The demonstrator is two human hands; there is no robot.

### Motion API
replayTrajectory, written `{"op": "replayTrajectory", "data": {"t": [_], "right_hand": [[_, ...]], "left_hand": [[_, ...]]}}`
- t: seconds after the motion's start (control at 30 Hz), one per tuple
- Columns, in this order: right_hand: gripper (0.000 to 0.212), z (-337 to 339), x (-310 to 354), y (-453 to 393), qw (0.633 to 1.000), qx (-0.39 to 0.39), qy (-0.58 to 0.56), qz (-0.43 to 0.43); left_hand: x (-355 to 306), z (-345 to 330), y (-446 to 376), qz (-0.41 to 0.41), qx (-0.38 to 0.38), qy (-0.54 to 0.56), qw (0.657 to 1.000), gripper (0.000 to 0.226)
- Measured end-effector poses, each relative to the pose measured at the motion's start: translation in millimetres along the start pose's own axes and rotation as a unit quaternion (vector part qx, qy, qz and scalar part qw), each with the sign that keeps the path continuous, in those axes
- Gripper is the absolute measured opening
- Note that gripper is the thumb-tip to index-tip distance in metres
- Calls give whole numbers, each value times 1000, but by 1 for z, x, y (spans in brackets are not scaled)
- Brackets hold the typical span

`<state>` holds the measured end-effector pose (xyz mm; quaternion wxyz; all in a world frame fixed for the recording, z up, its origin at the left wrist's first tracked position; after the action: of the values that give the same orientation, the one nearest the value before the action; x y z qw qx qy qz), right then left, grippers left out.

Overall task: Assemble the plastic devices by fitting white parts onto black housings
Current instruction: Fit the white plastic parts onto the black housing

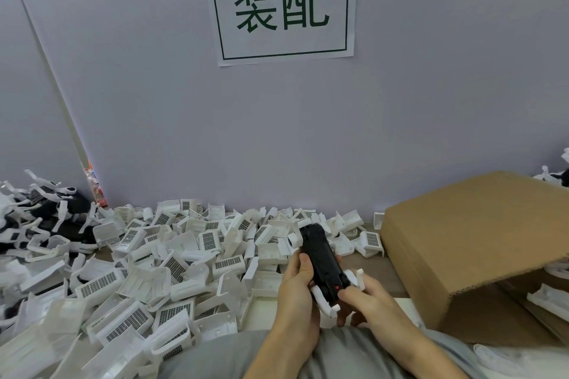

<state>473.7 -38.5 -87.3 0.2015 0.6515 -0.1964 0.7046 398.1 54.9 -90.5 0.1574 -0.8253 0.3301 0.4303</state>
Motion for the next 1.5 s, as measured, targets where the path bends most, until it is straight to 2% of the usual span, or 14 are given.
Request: {"op": "replayTrajectory", "data": {"t": [0.13,0.27,0.47,0.67,0.9,0.93,1.03,1.2,1.3,1.43,1.5], "right_hand": [[10,2,-4,-1,1000,-3,11,10],[11,2,-3,0,999,4,35,23],[20,0,-2,-1,1000,-6,-8,12],[10,-1,-5,-2,1000,6,-8,9],[42,-1,0,0,1000,0,-8,-3],[41,-1,0,0,1000,0,-8,-3],[21,-2,1,0,1000,4,-6,3],[37,-1,1,1,1000,2,13,11],[35,0,1,1,1000,2,26,11],[9,2,-2,0,998,-1,58,23],[9,3,-4,-1,996,-1,78,32]], "left_hand": [[1,0,0,-6,9,-21,1000,33],[1,0,0,-4,5,-19,1000,34],[1,-1,2,4,1,-10,1000,34],[1,-4,2,9,-2,-16,1000,34],[4,-1,-2,17,-3,-11,1000,33],[4,0,-3,18,-3,-8,1000,33],[5,1,-3,16,-3,-4,1000,33],[4,1,-3,7,-2,-14,1000,33],[4,1,-4,7,-7,-33,999,32],[4,0,-4,-2,-10,-50,999,33],[4,0,-4,0,-8,-52,999,34]]}}
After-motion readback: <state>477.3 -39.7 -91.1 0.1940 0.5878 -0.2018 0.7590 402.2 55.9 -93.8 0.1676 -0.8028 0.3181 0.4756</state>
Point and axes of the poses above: each hand's wrist, its own y-axis away from the middle knuckle, its own z-axis out of the back of the hand, x = y × z, the point moved 5 cm from there along -y, towards the middle knuckle
